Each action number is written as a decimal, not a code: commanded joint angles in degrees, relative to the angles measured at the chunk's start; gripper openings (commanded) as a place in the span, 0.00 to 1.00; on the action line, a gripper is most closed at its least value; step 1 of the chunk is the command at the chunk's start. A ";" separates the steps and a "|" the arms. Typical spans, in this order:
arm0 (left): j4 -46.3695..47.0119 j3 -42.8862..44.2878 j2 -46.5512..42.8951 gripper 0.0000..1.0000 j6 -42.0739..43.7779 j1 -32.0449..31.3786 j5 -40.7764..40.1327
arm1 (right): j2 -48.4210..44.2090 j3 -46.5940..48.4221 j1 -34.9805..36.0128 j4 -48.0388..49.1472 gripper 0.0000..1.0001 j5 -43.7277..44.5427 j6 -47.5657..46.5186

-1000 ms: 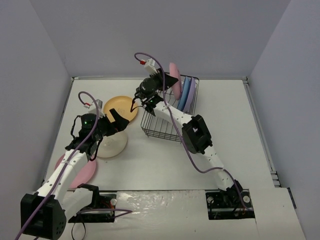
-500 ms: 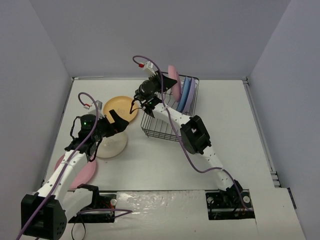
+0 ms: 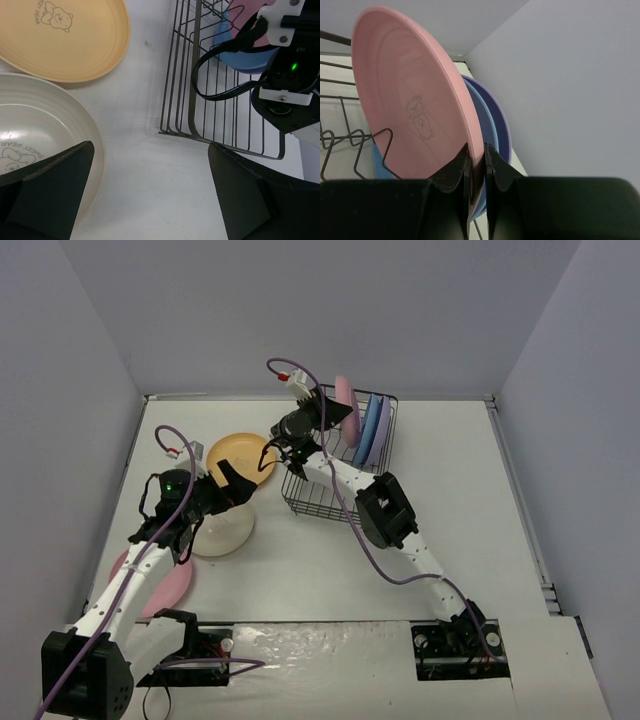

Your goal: Load the plates into the dish rack

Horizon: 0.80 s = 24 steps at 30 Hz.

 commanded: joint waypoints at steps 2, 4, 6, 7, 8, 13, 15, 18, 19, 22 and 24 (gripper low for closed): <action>3.92 0.83 -1.16 0.97 0.83 0.45 0.43 | -4.01 -3.07 0.36 20.01 0.03 20.50 -2.55; 3.91 0.93 -0.98 0.97 0.91 0.45 0.27 | -4.08 -3.70 0.55 21.44 0.04 20.50 -2.32; 3.82 1.10 -0.71 0.97 0.92 0.45 0.18 | -3.73 -4.20 0.88 23.53 0.05 20.50 -2.48; 3.76 1.22 -0.53 0.97 0.98 0.45 0.18 | -3.54 -4.33 0.95 24.35 0.05 20.50 -2.48; 3.70 1.30 -0.43 0.97 1.00 0.49 0.14 | -3.40 -4.45 0.96 24.80 0.07 20.50 -2.62; 3.48 1.35 -0.21 0.97 1.17 0.49 -0.08 | -3.56 -5.36 0.96 27.03 0.28 20.54 -3.23; 3.56 1.35 -0.13 0.97 1.17 0.46 0.00 | -4.06 -5.98 0.96 27.69 0.42 20.51 -3.35; 3.57 1.35 0.05 0.97 1.26 0.45 -0.25 | -4.87 -6.55 0.88 28.61 0.55 20.41 -3.45; 3.57 1.39 0.18 0.97 1.30 0.45 -0.26 | -5.09 -6.64 0.88 28.63 0.60 20.45 -3.49; 3.55 1.47 0.53 0.97 1.35 0.45 -0.05 | -5.69 -6.63 0.84 28.54 0.69 20.41 -3.89; 3.48 1.60 0.66 0.97 1.35 0.45 0.09 | -5.76 -6.23 0.71 28.54 0.79 20.41 -4.90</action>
